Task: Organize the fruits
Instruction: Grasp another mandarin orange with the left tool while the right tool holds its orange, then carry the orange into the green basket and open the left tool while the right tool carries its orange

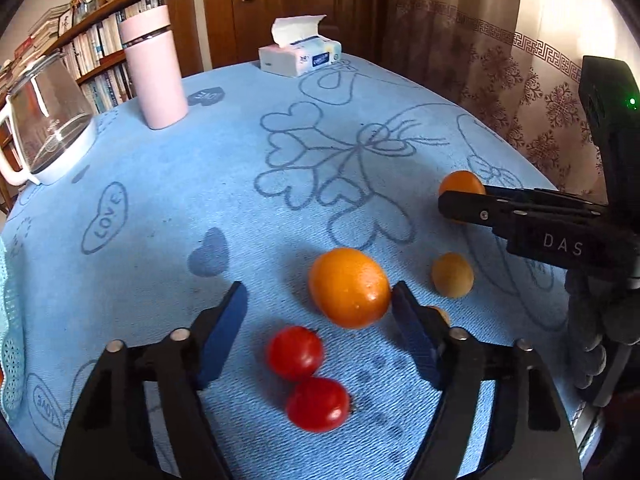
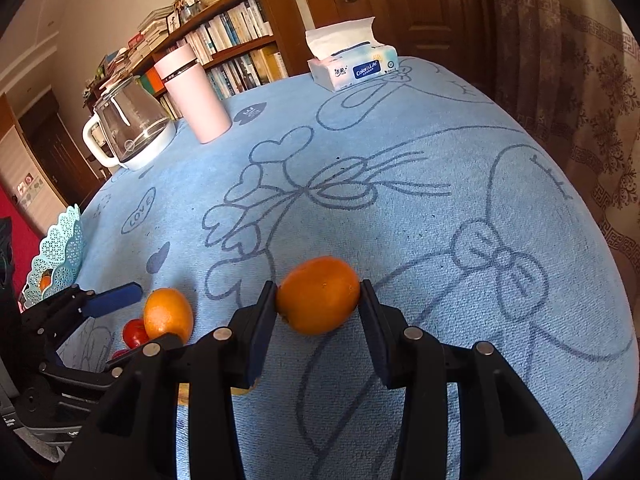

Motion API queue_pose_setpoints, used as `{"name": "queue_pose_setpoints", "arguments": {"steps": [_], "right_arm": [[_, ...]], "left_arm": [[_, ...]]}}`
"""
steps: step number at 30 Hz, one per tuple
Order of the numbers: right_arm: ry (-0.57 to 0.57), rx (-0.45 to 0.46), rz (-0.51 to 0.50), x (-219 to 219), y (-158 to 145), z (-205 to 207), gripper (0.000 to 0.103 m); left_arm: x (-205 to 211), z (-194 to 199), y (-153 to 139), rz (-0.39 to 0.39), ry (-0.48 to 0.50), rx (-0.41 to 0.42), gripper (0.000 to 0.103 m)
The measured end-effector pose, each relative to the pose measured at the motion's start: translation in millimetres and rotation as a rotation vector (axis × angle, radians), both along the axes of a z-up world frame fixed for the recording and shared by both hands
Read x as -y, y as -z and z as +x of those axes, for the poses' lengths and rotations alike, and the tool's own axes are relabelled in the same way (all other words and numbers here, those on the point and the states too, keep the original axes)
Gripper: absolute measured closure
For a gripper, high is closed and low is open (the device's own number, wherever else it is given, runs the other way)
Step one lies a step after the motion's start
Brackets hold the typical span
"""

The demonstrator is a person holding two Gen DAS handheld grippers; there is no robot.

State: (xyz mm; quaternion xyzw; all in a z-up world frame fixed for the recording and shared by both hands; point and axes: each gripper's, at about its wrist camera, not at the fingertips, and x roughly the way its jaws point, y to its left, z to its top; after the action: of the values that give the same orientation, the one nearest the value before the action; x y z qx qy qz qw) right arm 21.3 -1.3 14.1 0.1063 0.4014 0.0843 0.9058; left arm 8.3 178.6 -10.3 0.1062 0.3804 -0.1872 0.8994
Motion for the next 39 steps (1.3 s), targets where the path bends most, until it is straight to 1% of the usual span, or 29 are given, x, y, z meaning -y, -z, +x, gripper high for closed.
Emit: {"name": "queue_pose_setpoints", "arguments": {"steps": [2,3,5,7,9,14,19,26,34,39], "right_arm": [[-0.002,-0.001,-0.003,-1,0,0,0.061],[-0.003,-0.002,-0.005,-1,1,0,0.061],[-0.005,0.001,-0.009,-2,1,0,0.061],[-0.005,0.002,-0.009,-2,0,0,0.061],[-0.003,0.003,-0.007,-2,0,-1,0.061],[0.001,0.008,-0.002,-1,0,-1,0.061],[0.006,0.010,0.003,0,0,-2,0.061],[0.014,0.015,0.008,2,-2,-3,0.061],[-0.003,0.029,0.042,-2,-9,-7,0.061],[-0.011,0.051,0.050,-6,-18,-13,0.061]], "left_arm": [[4,2,4,0.007,0.006,-0.012,0.039],[5,5,7,0.006,0.006,-0.026,0.043],[5,7,9,-0.010,0.004,-0.036,0.044],[6,7,7,-0.020,0.011,-0.032,0.054],[6,5,4,-0.032,0.021,-0.029,0.059],[2,4,0,-0.043,0.007,-0.027,0.059],[-6,1,-9,-0.049,-0.024,0.004,0.059],[-29,-2,-25,-0.074,-0.105,0.050,0.059],[-58,-8,-50,-0.081,-0.201,0.134,0.059],[-74,-14,-53,-0.095,-0.251,0.153,0.059]]}}
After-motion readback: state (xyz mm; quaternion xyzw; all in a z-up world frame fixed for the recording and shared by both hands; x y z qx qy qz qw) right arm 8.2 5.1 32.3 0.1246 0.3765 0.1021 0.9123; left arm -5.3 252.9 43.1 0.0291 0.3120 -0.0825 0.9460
